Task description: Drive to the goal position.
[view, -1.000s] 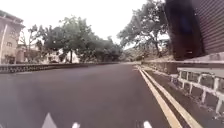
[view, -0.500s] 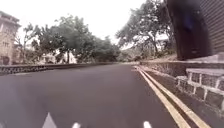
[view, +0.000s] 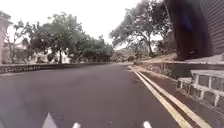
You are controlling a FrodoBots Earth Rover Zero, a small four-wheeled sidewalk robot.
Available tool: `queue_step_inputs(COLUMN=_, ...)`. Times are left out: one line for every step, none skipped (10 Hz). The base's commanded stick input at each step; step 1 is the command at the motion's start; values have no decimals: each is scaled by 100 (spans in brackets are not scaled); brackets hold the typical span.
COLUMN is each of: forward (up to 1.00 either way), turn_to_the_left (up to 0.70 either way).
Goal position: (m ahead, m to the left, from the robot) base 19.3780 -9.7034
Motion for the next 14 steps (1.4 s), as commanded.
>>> queue_step_inputs(forward=70, turn_to_the_left=0)
queue_step_inputs(forward=70, turn_to_the_left=-29)
queue_step_inputs(forward=70, turn_to_the_left=-29)
queue_step_inputs(forward=70, turn_to_the_left=-29)
queue_step_inputs(forward=70, turn_to_the_left=-29)
queue_step_inputs(forward=70, turn_to_the_left=-29)
queue_step_inputs(forward=70, turn_to_the_left=-29)
queue_step_inputs(forward=70, turn_to_the_left=-29)
queue_step_inputs(forward=70, turn_to_the_left=-29)
queue_step_inputs(forward=70, turn_to_the_left=0)
queue_step_inputs(forward=70, turn_to_the_left=0)
queue_step_inputs(forward=70, turn_to_the_left=-26)
queue_step_inputs(forward=70, turn_to_the_left=-23)
queue_step_inputs(forward=70, turn_to_the_left=-19)
